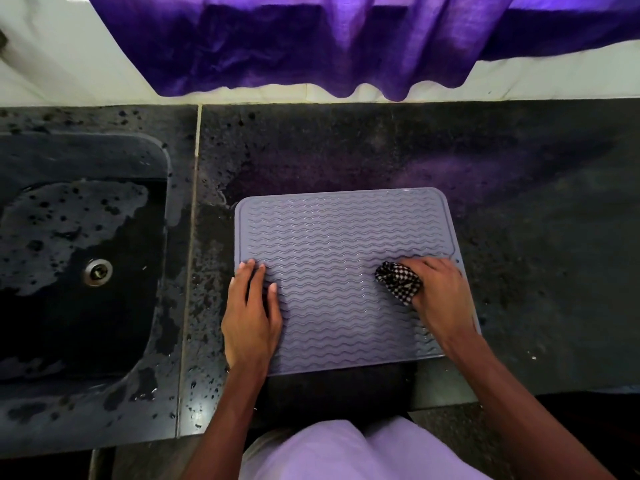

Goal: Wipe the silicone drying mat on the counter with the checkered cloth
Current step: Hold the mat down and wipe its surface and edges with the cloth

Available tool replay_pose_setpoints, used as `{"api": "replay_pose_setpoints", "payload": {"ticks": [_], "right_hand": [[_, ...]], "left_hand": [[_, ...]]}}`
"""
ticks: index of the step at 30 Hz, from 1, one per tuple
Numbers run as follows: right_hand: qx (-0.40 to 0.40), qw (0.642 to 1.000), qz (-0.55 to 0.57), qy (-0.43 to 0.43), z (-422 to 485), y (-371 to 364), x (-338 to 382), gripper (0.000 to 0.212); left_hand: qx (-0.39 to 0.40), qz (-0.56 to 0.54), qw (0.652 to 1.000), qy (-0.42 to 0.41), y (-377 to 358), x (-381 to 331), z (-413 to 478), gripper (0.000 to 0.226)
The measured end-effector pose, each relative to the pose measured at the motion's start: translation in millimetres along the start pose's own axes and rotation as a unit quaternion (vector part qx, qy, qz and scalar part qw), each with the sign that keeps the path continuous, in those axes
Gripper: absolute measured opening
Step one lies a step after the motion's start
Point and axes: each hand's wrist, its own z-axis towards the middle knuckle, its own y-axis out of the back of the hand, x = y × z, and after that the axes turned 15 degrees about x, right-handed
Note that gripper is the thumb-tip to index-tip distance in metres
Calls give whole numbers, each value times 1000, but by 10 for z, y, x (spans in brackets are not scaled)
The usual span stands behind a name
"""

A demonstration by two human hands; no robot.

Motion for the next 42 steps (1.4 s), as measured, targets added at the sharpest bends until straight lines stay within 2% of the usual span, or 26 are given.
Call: {"api": "replay_pose_setpoints", "payload": {"ticks": [8,11,15,22,25,27,30,32,38,42], "right_hand": [[6,997,5,75,51,-28,244,38],[36,991,-12,130,117,-38,453,40],[60,981,-34,184,218,-127,839,42],[57,971,-43,228,313,-292,1577,35],[75,953,-22,292,330,-324,1749,37],[74,948,30,309,329,-293,1757,40],[28,955,152,254,290,-159,1549,46],[-9,963,173,207,286,2,1227,45],[-27,996,57,56,354,430,-49,46],[-36,999,25,13,369,311,-280,50]], "left_hand": [[0,-25,1000,0,21,-29,8,41],[6,-63,998,9,35,-34,11,40],[11,-112,994,8,80,-56,21,49],[-46,-249,967,16,151,-30,-11,52],[-54,-266,962,7,176,-29,-24,52],[-61,-274,960,11,206,-18,-31,53],[-67,-264,962,14,245,-10,-41,53],[-51,-248,967,18,248,-30,2,49],[36,-133,990,-21,159,-77,205,45],[33,-110,993,-21,118,-79,212,49]]}}
